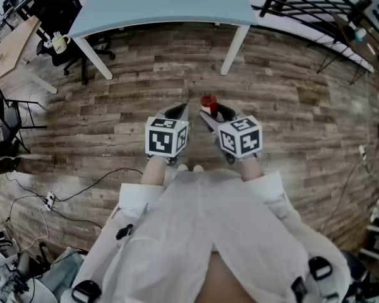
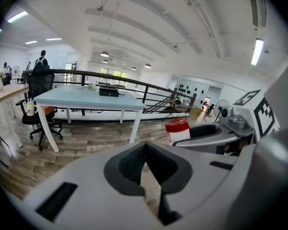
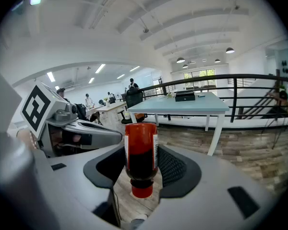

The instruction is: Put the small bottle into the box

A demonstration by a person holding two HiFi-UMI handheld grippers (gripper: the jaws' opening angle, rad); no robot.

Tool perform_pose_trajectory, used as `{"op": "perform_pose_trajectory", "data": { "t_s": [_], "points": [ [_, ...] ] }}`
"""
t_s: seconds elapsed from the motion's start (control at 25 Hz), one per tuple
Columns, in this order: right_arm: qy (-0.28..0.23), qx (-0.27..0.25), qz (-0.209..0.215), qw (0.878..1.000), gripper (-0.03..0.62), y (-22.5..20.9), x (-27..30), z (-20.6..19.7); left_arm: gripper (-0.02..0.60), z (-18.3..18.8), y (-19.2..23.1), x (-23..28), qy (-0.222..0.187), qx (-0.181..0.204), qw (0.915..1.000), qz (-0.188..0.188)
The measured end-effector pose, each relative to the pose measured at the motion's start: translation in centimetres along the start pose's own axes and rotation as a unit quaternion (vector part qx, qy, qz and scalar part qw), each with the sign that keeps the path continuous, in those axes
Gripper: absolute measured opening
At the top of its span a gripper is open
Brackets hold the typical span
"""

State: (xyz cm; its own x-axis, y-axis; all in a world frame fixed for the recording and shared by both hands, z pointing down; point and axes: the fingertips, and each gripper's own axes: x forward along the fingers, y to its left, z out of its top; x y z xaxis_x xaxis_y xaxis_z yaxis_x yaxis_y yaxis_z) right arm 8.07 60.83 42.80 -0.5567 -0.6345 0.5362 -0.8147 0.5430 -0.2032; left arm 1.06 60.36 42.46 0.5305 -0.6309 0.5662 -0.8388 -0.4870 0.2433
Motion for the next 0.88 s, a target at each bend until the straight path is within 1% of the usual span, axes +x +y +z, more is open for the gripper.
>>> {"op": "perform_pose_trajectory", "data": {
  "t_s": [0.24, 0.44, 0.56, 0.64, 0.76, 0.88],
  "points": [
    [0.005, 0.001, 0.004, 1.000, 0.202, 0.3, 0.1, -0.3, 0.003, -1.1, 0.3, 0.2, 0.016, -0.001, 0.9999, 0.004],
    [-0.001, 0.012, 0.001, 1.000, 0.202, 0.2, 0.4, 0.0, 0.003, -1.1, 0.2, 0.4, 0.020, 0.016, 0.9997, 0.000],
    [-0.011, 0.019, -0.009, 1.000, 0.202, 0.0, 0.8, 0.5, 0.003, -0.7, 0.6, 0.3, 0.007, 0.010, 0.9999, -0.002],
    [-0.015, 0.013, -0.021, 1.000, 0.202, 0.0, 1.1, 0.9, 0.003, -0.4, 0.9, 0.1, -0.003, 0.011, 0.9999, -0.010],
    [-0.015, 0.005, -0.022, 1.000, 0.202, 0.5, 1.9, 1.2, 0.003, -0.1, 1.1, -0.2, 0.006, 0.037, 0.9988, -0.031],
    [-0.014, -0.001, -0.021, 1.000, 0.202, 1.6, 2.7, 1.3, 0.003, 0.0, 1.9, -0.6, 0.011, 0.058, 0.9976, -0.038]
  ]
}}
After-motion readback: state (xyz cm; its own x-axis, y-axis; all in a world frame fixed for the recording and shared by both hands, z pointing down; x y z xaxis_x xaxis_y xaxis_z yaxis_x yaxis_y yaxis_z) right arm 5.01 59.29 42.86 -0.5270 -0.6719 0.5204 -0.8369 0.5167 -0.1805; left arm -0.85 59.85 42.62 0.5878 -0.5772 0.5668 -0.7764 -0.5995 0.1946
